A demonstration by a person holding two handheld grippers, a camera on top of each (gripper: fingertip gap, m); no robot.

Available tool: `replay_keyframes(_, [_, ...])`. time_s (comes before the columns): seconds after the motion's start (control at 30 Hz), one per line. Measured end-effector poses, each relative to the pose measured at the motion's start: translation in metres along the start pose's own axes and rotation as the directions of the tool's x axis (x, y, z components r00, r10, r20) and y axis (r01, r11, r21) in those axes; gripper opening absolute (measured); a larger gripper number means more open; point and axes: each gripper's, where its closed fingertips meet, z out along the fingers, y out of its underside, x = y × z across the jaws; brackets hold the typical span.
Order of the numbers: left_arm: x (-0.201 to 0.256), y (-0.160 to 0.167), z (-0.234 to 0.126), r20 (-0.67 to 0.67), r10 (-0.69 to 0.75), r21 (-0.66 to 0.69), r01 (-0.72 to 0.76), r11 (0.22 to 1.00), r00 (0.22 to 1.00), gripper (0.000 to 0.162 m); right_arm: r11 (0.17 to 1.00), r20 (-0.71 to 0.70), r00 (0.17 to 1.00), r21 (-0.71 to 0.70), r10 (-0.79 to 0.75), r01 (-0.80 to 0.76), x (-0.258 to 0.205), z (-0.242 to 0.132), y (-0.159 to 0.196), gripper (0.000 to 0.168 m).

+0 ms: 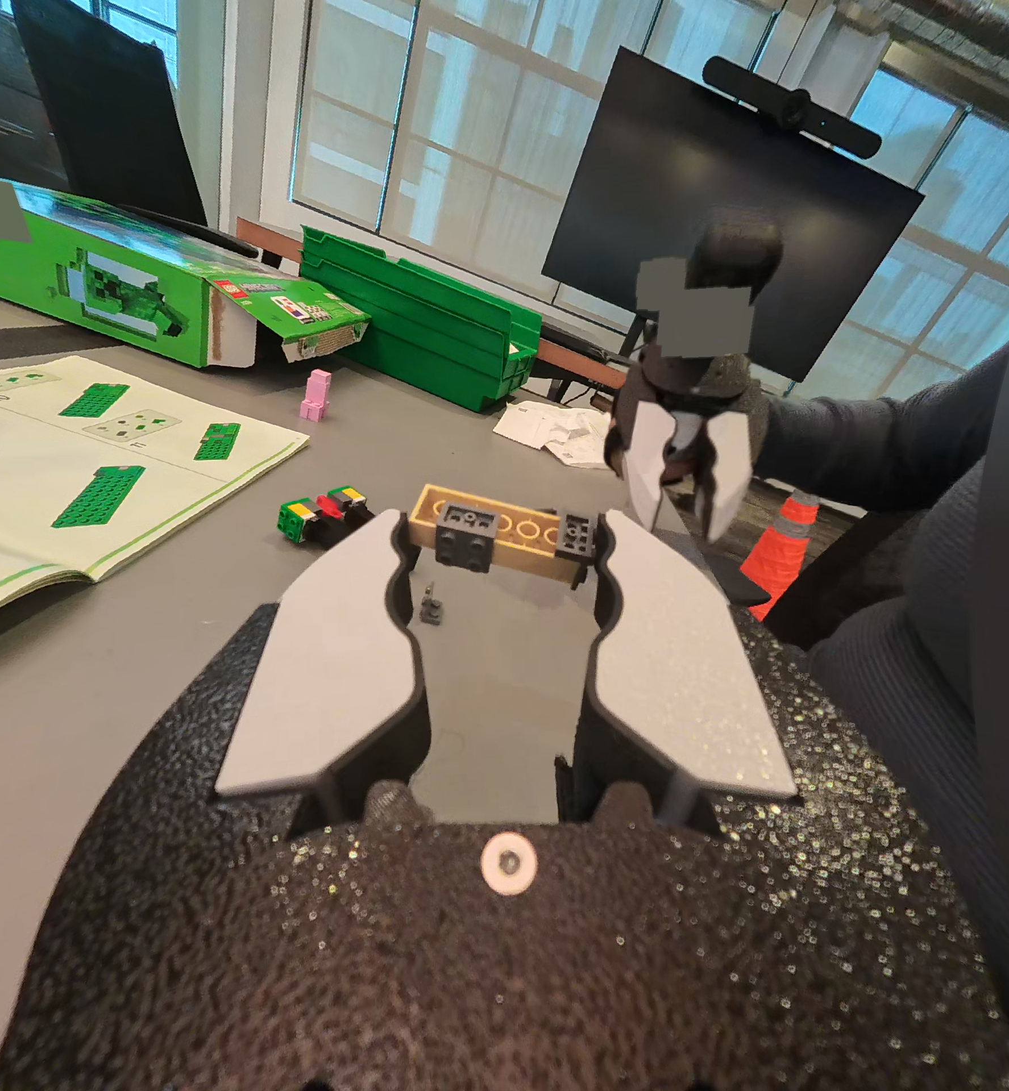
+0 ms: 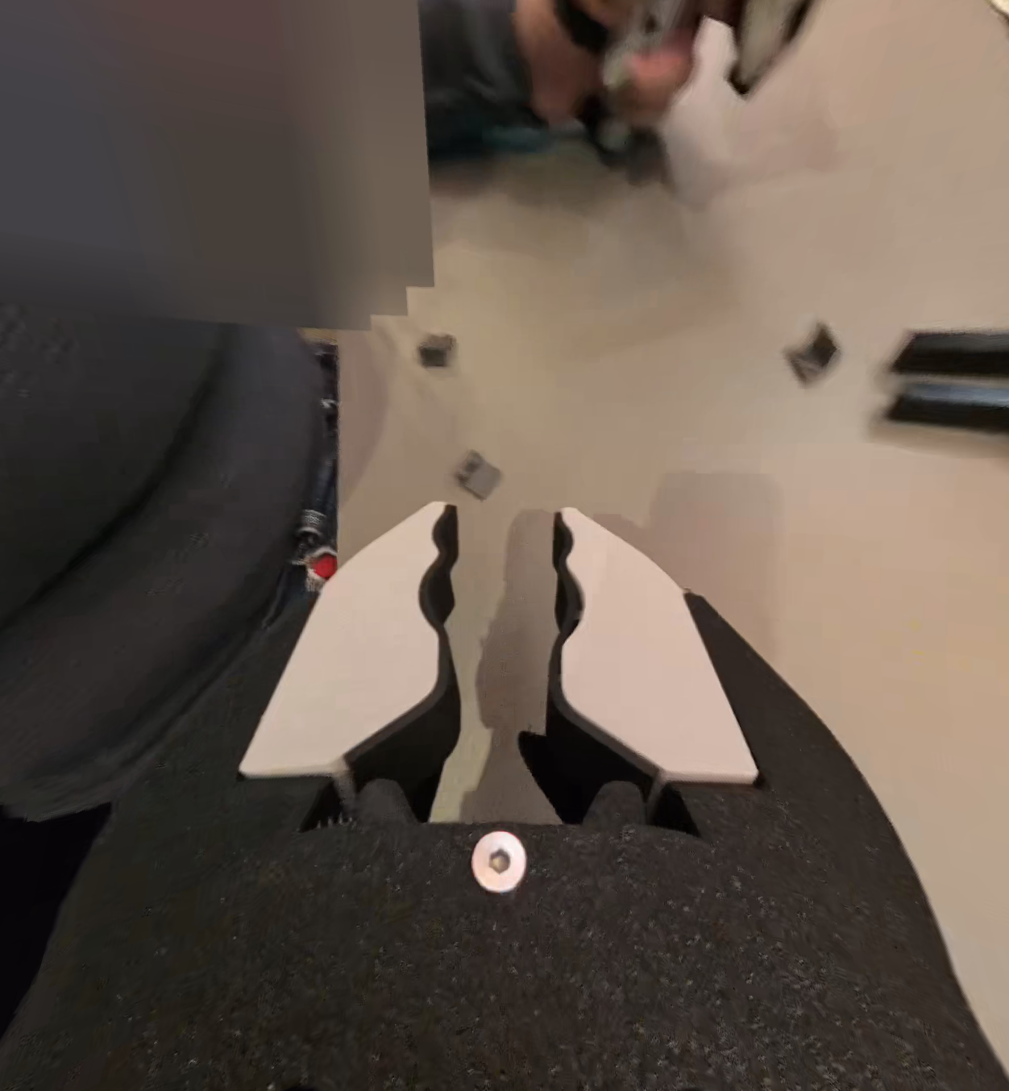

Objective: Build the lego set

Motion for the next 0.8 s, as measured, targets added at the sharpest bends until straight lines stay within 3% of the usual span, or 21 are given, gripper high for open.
replay_keyframes(0.2, [0.0, 0.0, 0.0, 0.001, 0.003, -0.002, -0.003, 1.0, 1.0, 0.059, 0.981, 0.129, 0.976, -0.065, -0.174, 0.183, -0.024, 0.058, 0.02, 0.035])
replay_keyframes(0.4, [-0.001, -0.002, -0.001, -0.001, -0.011, 0.014, 0.011, 1.0, 1.0, 0.059, 0.954, 0.179, 0.95, -0.113, -0.257, 0.279, -0.02, 0.074, 0.018, 0.037])
replay_keyframes(0.53, [-0.001, -0.001, -0.001, -0.002, -0.009, 0.01, 0.009, 1.0, 1.0, 0.059, 0.931, 0.193, 0.94, -0.183, -0.282, 0.317, -0.017, 0.077, 0.021, 0.018])
replay_keyframes(0.63, [-0.001, -0.001, -0.001, -0.002, -0.011, 0.01, 0.011, 1.0, 1.0, 0.059, 0.906, 0.13, 0.942, -0.261, -0.309, 0.333, 0.002, 0.062, 0.018, 0.017])
replay_keyframes(0.8, [-0.001, -0.001, -0.001, -0.002, -0.01, 0.007, 0.01, 1.0, 1.0, 0.059, 0.89, -0.162, 0.945, -0.411, -0.284, 0.197, 0.086, 0.01, 0.004, 0.014])
